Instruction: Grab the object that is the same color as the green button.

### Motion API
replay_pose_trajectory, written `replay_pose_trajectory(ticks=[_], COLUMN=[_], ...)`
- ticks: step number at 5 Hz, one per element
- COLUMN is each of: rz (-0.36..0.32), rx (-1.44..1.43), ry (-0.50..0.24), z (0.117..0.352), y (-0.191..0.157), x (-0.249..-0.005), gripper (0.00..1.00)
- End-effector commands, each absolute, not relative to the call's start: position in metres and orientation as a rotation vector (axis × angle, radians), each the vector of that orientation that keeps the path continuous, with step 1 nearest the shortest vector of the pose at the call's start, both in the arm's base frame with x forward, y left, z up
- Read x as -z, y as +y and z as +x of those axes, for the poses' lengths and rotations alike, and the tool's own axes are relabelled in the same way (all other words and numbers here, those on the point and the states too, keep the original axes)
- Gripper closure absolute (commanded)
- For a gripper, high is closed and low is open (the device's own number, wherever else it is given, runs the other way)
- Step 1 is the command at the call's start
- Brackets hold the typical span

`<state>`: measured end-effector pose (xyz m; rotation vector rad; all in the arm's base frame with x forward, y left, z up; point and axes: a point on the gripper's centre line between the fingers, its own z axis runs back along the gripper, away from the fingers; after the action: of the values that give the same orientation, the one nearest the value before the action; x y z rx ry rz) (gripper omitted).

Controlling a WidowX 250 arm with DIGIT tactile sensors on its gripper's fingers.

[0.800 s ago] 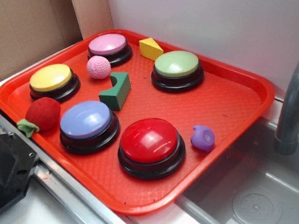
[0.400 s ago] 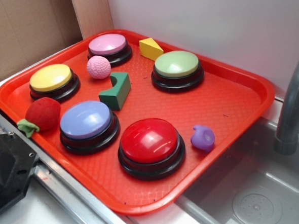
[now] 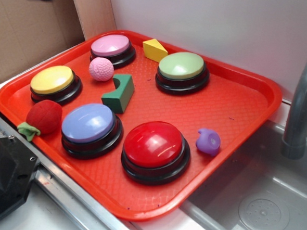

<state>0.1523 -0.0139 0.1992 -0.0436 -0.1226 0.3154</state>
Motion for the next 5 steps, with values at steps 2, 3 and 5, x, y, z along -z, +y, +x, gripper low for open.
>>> replay_pose_trajectory(ticks=[2,3,5], rz=[0.031,0.074,0.083], rx=[-0.566,-0.583,-0.591], ry=[-0.208,-0.209,-0.172], z=[0.219,0.24,0.254], y=[-0.01,-0.008,-0.006], x=[-0.12,-0.076,-0.024], gripper=[0.0,0.0,0.0])
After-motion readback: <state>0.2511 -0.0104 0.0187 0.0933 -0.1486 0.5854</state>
